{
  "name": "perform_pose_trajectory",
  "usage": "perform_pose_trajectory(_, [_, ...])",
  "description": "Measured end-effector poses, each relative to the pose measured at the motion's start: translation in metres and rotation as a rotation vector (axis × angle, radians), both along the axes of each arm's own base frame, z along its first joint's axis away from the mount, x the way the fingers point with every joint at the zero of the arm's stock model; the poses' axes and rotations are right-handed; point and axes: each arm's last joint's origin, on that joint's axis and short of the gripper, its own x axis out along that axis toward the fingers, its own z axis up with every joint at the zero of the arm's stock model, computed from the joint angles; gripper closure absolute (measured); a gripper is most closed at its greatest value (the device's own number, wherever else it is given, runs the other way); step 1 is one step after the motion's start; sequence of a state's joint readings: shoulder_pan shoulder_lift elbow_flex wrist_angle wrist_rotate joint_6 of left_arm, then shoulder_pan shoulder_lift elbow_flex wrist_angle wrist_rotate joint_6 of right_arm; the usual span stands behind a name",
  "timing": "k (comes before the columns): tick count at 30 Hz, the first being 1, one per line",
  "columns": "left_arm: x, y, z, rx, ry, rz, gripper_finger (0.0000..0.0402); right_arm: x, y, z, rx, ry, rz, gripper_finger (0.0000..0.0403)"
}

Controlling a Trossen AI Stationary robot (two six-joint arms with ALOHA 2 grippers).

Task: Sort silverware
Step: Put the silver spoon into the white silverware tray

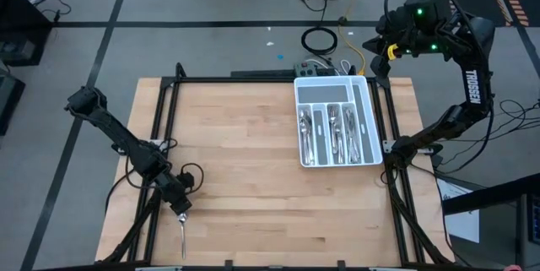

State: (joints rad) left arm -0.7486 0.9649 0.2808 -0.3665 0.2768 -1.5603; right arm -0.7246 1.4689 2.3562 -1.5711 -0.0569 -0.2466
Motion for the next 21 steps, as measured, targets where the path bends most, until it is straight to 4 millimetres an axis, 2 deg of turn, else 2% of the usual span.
perform_pose_trajectory(6, [-0.005,0.000,-0.009,-0.039,0.000,-0.030,0.0283,0.000,0.000,0.000,0.000,0.000,0.000,0.0403])
perform_pose_trajectory(12, [-0.005,-0.002,-0.009,-0.077,-0.019,-0.054,0.0387,0.000,0.000,0.000,-0.002,0.001,0.001,0.0403])
perform_pose_trajectory(16, [0.000,-0.005,-0.006,-0.118,-0.061,-0.017,0.0396,0.000,0.000,0.000,-0.008,0.005,0.007,0.0403])
perform_pose_trajectory(21, [0.015,-0.006,0.003,-0.165,-0.185,0.213,0.0398,0.000,0.000,0.000,-0.026,0.020,0.024,0.0403])
